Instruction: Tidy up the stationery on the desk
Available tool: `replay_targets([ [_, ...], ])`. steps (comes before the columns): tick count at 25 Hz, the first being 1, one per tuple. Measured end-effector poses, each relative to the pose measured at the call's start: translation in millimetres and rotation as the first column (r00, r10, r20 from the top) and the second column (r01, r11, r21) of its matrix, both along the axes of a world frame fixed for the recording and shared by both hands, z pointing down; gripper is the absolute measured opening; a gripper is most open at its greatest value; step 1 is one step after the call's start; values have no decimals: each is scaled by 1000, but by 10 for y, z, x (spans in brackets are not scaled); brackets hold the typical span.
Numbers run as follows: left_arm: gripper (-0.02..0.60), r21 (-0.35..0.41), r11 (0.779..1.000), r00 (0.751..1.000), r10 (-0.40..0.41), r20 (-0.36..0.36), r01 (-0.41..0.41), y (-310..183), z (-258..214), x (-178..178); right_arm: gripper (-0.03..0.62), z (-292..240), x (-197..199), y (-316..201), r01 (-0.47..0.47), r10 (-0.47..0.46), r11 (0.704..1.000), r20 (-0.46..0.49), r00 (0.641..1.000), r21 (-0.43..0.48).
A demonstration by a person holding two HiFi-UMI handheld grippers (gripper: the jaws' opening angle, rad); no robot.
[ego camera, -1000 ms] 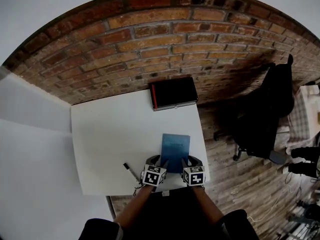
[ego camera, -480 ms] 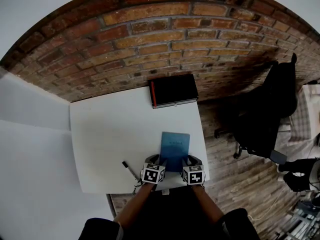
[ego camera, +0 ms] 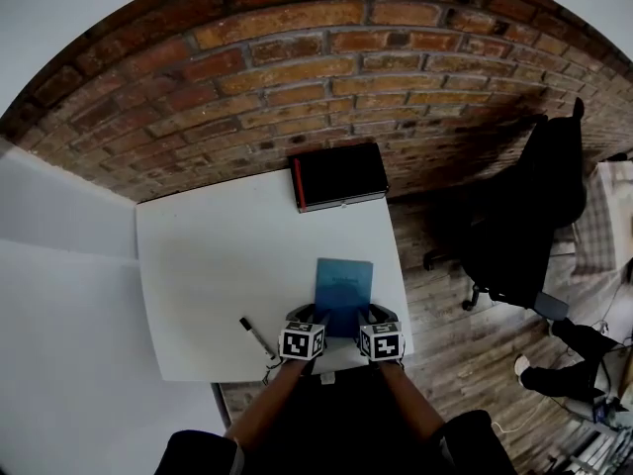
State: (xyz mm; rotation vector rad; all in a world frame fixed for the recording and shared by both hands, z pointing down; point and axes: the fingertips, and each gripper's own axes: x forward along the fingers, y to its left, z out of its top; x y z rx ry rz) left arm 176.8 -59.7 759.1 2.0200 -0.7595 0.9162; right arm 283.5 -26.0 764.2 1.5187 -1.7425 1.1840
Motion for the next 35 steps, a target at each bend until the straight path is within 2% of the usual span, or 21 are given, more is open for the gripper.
replay_targets([
  [3,179,-5,999,998,-35,46,36,-34,25,-33,120,4,-3,-4,-1,1,1000,-1,1000,9],
  [6,179,-15,998,997,-53,48,53,-35,22,-21,120,4,-5,-2,1,-1,1000,0,1000,12],
  [11,179,-57,995,997,-80,5,80,-36,6,-12,120,5,0,-4,6,-7,1000,12,1000,15],
  [19,179,-53,994,991,-95,-93,90,-24,-216,3,120,-15,35,4,10,-11,1000,29,1000,21],
  [29,166,-65,996,952,-79,-294,63,15,-641,114,121,-11,66,20,14,-17,999,68,998,39],
  [35,164,13,999,958,-39,-284,45,23,-759,182,123,-48,103,14,25,-30,998,76,997,58],
])
